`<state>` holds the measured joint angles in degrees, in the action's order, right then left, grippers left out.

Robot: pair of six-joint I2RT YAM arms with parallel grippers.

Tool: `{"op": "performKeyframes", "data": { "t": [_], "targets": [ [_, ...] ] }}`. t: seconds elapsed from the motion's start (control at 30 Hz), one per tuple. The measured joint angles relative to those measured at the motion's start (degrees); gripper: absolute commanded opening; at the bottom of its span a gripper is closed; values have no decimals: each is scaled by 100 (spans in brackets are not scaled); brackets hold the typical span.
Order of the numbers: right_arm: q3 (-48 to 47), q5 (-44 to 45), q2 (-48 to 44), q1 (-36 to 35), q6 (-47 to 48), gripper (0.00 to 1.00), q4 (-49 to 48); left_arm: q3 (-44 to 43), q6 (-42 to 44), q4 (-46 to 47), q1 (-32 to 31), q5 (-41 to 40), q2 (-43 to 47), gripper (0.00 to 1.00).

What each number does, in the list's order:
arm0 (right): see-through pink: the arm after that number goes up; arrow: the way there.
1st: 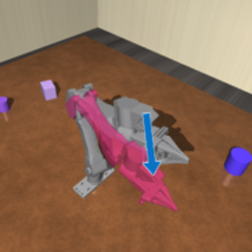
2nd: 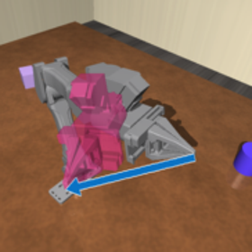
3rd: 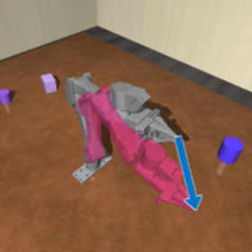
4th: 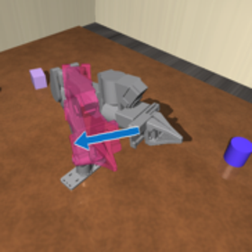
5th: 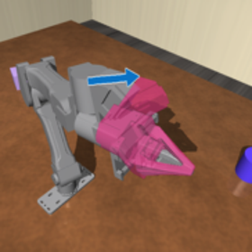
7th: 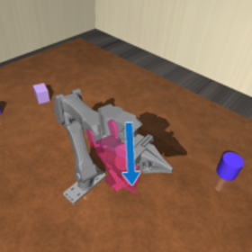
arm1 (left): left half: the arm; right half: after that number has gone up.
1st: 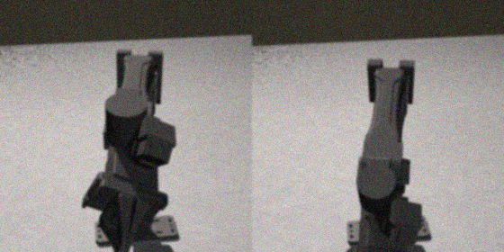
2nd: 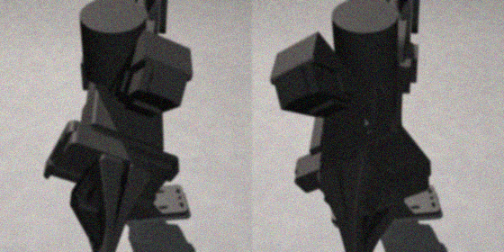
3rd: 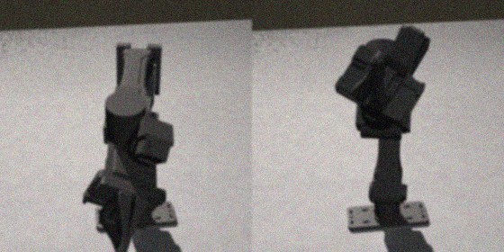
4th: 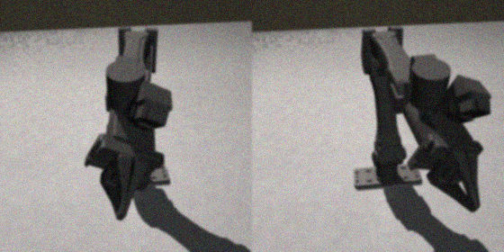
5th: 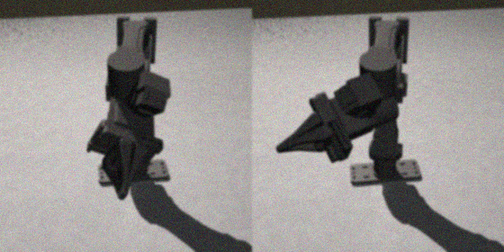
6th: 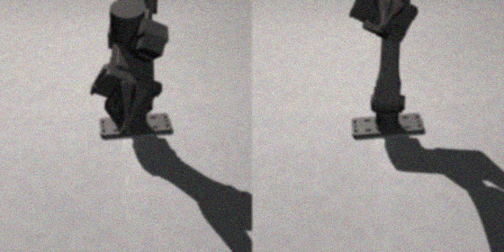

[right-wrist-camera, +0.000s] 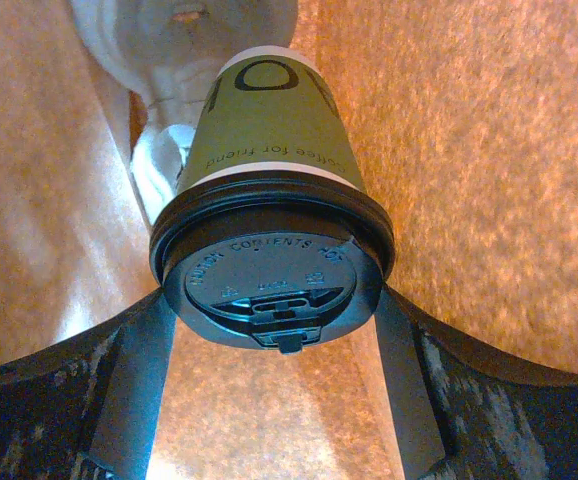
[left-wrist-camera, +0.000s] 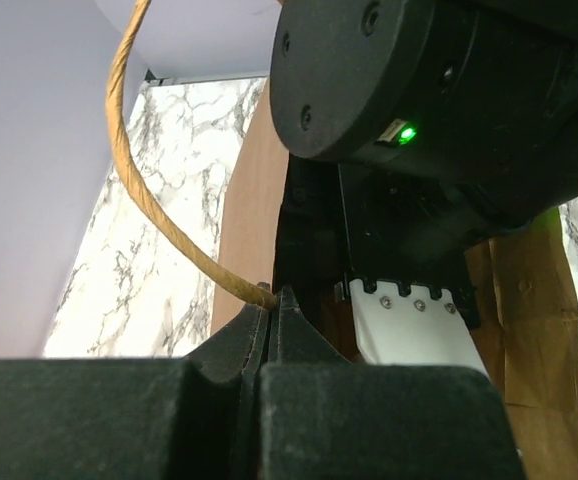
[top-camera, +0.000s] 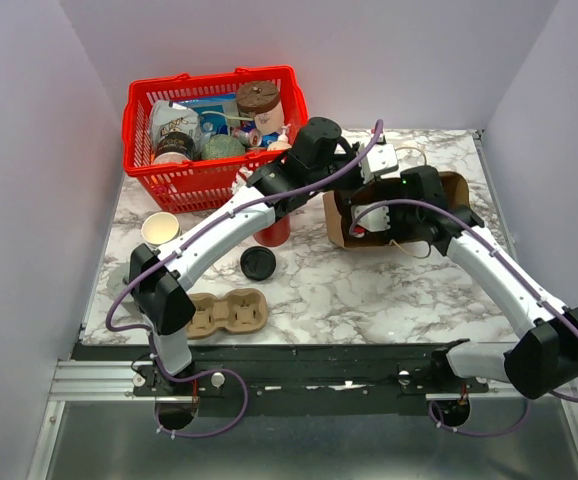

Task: Pack the takeout coffee

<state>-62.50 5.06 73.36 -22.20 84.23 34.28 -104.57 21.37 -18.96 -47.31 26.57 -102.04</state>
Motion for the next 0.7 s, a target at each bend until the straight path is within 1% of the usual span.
{"op": "performKeyframes", "data": {
  "t": [0.17,0.27,0.43,0.57,0.7],
  "targets": [
    [129,0,-251,0,-177,1,254,9,-63,-2,-7,-26,2,0],
    [299,0,-450,-9,-326,1,411,15,-63,-20,-57,-186,4,0],
    [442,20,-555,-195,-627,1,686,337,-90,39,-369,-647,177,0],
    [442,140,-555,-387,-1027,1,903,555,-269,151,-634,-916,304,0],
    [444,337,-555,-448,-1438,1,1025,691,-439,256,-708,-1082,382,0]
  ]
}}
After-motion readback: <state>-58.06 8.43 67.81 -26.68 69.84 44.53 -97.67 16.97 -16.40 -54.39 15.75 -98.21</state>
